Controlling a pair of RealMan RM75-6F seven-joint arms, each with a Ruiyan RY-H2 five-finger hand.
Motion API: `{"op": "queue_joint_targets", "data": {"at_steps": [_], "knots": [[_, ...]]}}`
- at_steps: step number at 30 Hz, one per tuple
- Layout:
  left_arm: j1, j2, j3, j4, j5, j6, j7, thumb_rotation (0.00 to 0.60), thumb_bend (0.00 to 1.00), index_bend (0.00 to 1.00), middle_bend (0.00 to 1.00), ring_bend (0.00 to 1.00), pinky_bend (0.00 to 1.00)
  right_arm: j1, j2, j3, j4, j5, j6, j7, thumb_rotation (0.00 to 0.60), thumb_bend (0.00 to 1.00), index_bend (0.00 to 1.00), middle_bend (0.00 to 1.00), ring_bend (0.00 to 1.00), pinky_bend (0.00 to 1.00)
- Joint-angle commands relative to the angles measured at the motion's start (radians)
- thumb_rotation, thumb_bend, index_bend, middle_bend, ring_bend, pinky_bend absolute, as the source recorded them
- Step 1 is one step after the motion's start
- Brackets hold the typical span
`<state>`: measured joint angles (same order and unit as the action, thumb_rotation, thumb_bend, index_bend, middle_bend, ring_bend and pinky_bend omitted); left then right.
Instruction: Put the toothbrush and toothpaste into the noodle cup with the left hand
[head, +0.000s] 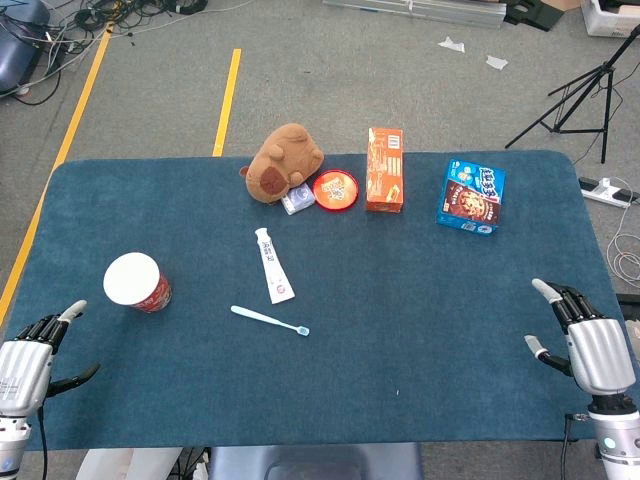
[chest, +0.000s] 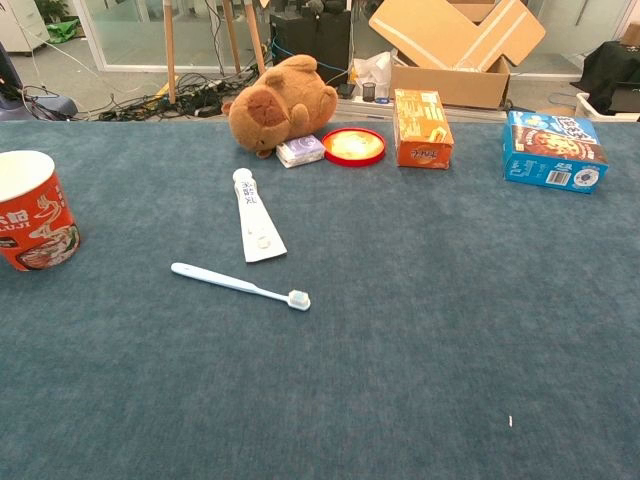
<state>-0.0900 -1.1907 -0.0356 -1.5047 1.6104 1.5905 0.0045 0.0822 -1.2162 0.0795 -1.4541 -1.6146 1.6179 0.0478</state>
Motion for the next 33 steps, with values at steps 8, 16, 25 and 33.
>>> {"op": "queue_joint_targets", "data": {"at_steps": [8, 16, 25, 33], "knots": [[0.011, 0.007, -0.002, -0.012, 0.002, 0.025, -0.019, 0.600, 0.00, 0.14, 0.28, 0.32, 0.41, 0.009, -0.004, 0.000, -0.004, 0.003, -0.017, -0.008, 0.600, 0.16, 0.19, 0.26, 0.24, 0.60], [0.009, 0.024, 0.035, -0.035, 0.117, 0.078, -0.110, 0.600, 0.00, 0.14, 0.06, 0.13, 0.22, -0.007, 0.000, 0.003, -0.024, -0.017, 0.036, -0.017, 0.600, 0.16, 0.19, 0.26, 0.24, 0.60], [-0.053, 0.168, 0.106, -0.220, 0.315, 0.036, -0.137, 0.600, 0.00, 0.23, 0.00, 0.00, 0.00, -0.014, 0.003, 0.001, -0.044, -0.029, 0.054, -0.025, 0.600, 0.16, 0.19, 0.26, 0.24, 0.60], [-0.144, 0.224, 0.094, -0.411, 0.356, -0.140, 0.022, 0.600, 0.00, 0.30, 0.00, 0.00, 0.00, -0.021, 0.020, 0.006, -0.060, -0.036, 0.074, -0.007, 0.600, 0.16, 0.19, 0.26, 0.24, 0.60]]}}
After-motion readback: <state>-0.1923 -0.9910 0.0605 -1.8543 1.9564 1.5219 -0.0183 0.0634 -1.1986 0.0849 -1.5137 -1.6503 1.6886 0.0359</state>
